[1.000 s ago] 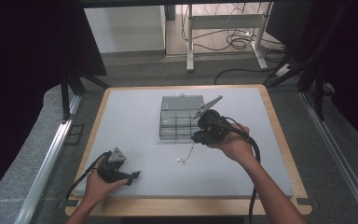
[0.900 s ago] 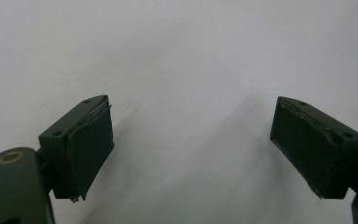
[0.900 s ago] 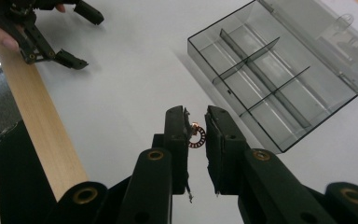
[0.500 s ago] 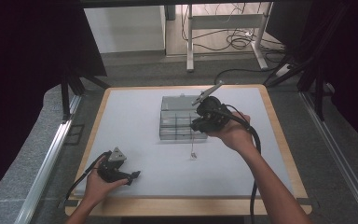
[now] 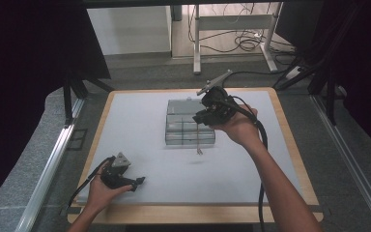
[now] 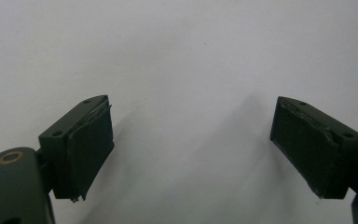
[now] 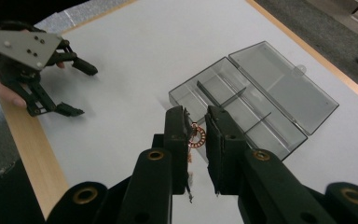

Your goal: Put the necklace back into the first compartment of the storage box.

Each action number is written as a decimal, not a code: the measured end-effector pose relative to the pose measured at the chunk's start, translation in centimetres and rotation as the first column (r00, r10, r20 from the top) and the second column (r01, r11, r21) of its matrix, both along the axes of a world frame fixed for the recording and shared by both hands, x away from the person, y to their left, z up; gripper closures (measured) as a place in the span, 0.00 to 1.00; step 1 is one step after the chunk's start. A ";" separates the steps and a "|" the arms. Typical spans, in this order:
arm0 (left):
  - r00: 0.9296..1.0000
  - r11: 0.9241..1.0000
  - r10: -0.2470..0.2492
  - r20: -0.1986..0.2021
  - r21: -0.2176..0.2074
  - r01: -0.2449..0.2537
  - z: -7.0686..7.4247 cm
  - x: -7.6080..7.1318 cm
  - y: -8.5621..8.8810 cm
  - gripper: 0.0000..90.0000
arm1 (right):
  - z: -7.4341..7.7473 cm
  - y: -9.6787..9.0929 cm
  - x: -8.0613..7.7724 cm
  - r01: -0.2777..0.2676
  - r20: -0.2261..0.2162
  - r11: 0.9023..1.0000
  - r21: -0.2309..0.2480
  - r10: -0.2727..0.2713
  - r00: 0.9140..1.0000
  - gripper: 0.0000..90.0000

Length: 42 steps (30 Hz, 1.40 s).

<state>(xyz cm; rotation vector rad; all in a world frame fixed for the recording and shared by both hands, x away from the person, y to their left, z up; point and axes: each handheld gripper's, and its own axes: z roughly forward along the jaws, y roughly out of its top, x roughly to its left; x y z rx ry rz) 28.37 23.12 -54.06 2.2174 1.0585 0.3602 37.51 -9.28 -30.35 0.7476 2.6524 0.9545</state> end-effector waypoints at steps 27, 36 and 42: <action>1.000 1.000 -0.001 -0.001 0.002 0.001 0.0 0.1 0.1 0.15 | 1.7 1.4 2.8 0.023 0.022 0.993 0.113 -0.026 0.999 0.86; 1.000 1.000 0.000 0.002 0.009 0.000 0.0 0.1 0.1 0.15 | 1.7 1.3 3.8 0.039 0.012 0.992 0.116 -0.041 0.999 0.86; 1.000 1.000 0.000 0.001 0.008 0.000 0.0 0.1 0.1 0.15 | 2.2 0.7 4.0 0.055 0.019 0.989 0.136 -0.059 0.998 0.86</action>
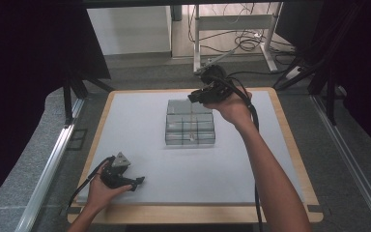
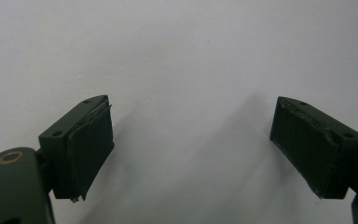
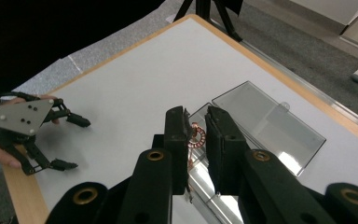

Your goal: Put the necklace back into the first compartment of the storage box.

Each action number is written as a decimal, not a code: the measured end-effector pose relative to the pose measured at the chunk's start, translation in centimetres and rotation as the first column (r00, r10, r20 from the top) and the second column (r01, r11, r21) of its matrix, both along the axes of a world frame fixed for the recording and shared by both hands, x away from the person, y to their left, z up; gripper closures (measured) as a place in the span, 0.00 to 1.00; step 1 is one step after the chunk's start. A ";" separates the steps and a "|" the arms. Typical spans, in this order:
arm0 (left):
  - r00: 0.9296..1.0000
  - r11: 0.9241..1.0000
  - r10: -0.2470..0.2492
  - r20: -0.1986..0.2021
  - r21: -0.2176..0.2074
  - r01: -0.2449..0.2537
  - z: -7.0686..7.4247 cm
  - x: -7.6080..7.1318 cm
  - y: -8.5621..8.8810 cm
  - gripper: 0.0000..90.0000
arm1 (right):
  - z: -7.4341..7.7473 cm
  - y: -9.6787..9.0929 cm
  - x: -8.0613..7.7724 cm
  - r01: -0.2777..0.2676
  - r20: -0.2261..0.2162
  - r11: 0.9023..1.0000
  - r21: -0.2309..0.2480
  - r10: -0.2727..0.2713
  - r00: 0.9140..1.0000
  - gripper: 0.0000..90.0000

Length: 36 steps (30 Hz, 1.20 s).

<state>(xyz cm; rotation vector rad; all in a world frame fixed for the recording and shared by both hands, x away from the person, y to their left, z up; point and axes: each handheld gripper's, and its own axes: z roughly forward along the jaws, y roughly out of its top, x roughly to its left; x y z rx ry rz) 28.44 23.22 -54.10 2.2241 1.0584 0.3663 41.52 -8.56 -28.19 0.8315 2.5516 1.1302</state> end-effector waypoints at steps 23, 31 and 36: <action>1.000 1.000 -0.004 0.008 0.008 0.004 0.1 -0.1 0.2 0.15 | -2.4 2.8 4.2 0.038 0.037 0.996 0.079 -0.041 0.998 0.86; 1.000 1.000 -0.007 0.007 0.012 0.007 0.1 -0.2 0.1 0.15 | -3.3 3.9 5.3 0.049 0.048 0.995 0.088 -0.054 0.997 0.86; 1.000 1.000 -0.006 0.007 0.010 0.006 0.0 -0.2 0.1 0.15 | -3.9 4.5 5.8 0.053 0.049 0.995 0.079 -0.057 0.997 0.86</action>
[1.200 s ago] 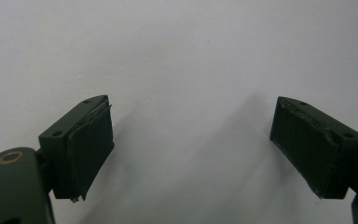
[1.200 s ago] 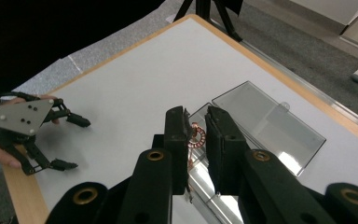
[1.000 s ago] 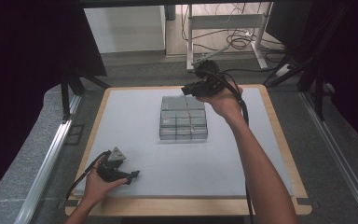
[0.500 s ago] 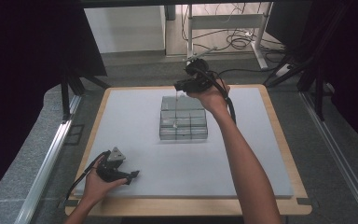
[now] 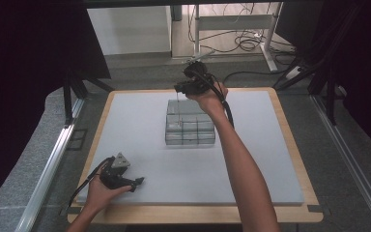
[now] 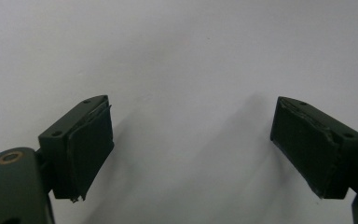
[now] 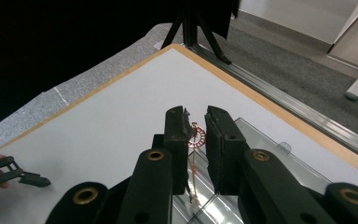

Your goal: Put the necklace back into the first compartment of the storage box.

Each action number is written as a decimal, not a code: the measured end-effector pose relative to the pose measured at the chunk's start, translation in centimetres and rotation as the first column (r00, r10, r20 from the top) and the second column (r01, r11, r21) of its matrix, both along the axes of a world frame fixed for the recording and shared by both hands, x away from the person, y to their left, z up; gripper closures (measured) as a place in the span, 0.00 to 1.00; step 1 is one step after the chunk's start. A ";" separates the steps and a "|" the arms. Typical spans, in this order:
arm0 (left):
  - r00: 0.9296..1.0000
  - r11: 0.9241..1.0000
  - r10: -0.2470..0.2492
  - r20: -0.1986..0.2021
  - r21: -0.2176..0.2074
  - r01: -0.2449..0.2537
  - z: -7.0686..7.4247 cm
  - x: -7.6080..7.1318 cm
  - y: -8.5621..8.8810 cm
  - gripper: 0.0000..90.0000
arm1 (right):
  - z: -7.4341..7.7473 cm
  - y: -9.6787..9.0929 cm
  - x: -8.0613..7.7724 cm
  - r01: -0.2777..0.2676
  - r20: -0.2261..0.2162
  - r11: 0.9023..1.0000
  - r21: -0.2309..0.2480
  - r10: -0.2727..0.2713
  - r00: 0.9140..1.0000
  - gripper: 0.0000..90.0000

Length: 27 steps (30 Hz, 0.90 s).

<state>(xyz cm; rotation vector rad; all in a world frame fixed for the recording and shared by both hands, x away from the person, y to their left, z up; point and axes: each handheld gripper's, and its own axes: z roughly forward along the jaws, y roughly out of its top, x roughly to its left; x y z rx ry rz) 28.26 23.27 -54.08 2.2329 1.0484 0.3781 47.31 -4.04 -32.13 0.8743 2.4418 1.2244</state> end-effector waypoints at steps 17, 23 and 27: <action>1.000 1.000 0.001 0.008 0.007 -0.001 0.1 -0.1 0.1 0.14 | -3.9 3.2 1.4 -0.004 -0.057 0.995 -0.099 -0.002 0.998 0.86; 1.000 1.000 0.000 0.007 0.008 0.000 0.1 -0.1 0.0 0.14 | -5.1 3.5 1.8 0.000 -0.078 0.994 -0.110 -0.009 0.997 0.86; 1.000 1.000 0.001 0.006 0.012 -0.001 0.0 -0.1 0.0 0.14 | -6.0 3.4 2.1 0.003 -0.099 0.992 -0.123 -0.016 0.995 0.86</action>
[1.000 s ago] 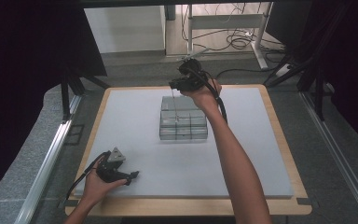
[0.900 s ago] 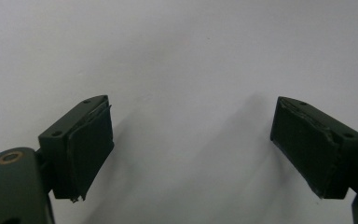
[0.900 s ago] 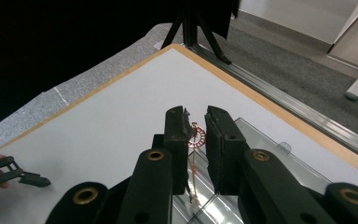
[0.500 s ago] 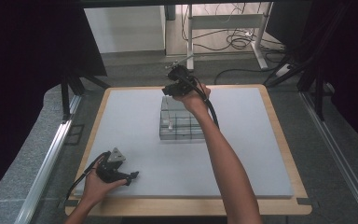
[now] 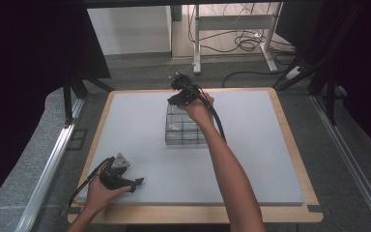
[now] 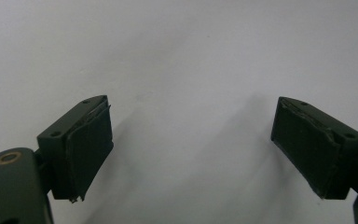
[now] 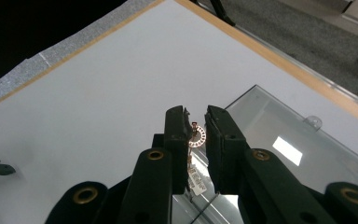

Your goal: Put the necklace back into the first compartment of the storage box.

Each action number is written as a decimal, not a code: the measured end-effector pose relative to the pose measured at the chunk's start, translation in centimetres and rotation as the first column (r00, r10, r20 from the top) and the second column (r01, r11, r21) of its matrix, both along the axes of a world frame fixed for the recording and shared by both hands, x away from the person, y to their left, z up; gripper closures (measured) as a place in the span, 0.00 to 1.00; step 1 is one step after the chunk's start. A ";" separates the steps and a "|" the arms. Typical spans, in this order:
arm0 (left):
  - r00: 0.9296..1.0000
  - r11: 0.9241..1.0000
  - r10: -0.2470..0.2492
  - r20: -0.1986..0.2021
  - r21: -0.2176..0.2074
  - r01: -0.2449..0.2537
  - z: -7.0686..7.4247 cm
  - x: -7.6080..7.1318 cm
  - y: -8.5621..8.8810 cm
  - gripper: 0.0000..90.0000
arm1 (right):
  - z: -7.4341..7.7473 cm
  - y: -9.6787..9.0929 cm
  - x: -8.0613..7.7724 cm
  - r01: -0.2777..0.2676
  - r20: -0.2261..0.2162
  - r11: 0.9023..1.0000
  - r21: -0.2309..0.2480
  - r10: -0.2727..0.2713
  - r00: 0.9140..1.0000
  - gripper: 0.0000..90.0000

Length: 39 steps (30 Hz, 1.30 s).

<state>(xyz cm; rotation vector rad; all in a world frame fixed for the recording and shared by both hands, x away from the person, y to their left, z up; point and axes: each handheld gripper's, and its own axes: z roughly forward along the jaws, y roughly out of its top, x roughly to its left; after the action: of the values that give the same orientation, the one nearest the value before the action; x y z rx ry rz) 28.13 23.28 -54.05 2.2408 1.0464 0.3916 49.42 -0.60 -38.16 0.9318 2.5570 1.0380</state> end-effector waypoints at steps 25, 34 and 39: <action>1.000 1.000 0.004 -0.005 -0.007 -0.004 0.1 -0.1 0.1 0.14 | -6.6 0.1 1.3 0.030 -0.114 0.997 -0.071 -0.038 0.993 0.86; 1.000 1.000 -0.002 -0.004 -0.002 0.002 0.1 -0.1 0.1 0.14 | -8.1 0.7 1.3 0.014 -0.135 0.995 -0.102 -0.028 0.990 0.86; 1.000 1.000 -0.002 -0.002 -0.002 0.002 0.1 -0.1 0.1 0.14 | -9.1 0.9 1.4 0.021 -0.158 0.993 -0.117 -0.039 0.987 0.85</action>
<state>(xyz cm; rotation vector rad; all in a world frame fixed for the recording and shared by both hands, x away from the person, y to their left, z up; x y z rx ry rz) 28.04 23.37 -53.96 2.2407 1.0449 0.3874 50.82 0.28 -47.22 1.0586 2.6895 0.8287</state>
